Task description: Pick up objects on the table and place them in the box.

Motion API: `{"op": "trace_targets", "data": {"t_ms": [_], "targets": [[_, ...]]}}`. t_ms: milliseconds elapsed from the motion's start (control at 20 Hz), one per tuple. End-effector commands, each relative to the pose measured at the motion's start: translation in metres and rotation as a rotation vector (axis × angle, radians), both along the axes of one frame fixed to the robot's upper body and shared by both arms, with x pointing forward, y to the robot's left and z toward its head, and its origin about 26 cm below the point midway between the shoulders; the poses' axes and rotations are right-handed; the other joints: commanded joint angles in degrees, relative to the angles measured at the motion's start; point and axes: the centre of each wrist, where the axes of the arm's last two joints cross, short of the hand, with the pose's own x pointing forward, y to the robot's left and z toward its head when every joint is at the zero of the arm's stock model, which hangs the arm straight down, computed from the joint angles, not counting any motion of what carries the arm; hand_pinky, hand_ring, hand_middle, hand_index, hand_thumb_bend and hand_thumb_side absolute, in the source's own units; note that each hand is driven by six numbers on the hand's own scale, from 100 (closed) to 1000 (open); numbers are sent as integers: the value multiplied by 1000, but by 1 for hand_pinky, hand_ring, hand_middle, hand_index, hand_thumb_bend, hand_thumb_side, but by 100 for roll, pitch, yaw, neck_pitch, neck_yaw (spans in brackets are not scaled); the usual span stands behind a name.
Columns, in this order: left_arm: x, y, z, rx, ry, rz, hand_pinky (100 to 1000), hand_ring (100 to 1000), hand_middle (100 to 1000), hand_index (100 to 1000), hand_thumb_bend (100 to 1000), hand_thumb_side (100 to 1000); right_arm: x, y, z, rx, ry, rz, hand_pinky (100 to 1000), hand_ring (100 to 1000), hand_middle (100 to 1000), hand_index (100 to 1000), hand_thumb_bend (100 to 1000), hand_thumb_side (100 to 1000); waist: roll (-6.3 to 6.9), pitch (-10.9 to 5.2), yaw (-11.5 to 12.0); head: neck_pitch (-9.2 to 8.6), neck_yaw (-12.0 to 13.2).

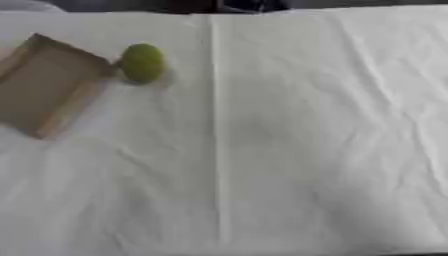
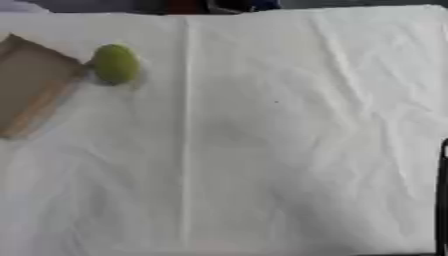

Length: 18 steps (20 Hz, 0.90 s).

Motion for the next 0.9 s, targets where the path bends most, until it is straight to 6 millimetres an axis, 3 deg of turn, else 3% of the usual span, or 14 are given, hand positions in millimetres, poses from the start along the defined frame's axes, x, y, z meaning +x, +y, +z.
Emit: {"op": "trace_targets", "data": {"t_ms": [50, 550, 900], "targets": [[6, 3, 9, 80, 21, 29, 571, 676, 676, 810, 102, 100, -2, 0, 6, -19, -20, -2, 726, 723, 611, 741, 100, 438, 7, -138, -13, -9, 30], [30, 15, -5, 205, 134, 143, 594, 697, 701, 835, 126, 100, -2, 0, 5, -18, -16, 2, 726, 724, 611, 741, 100, 438, 6, -159, -16, 32, 61], [46, 7, -16, 359, 282, 195, 617, 716, 722, 843, 119, 100, -2, 1, 5, -14, -18, 5, 726, 723, 611, 741, 100, 438, -22, -141, -18, -21, 97]]}}
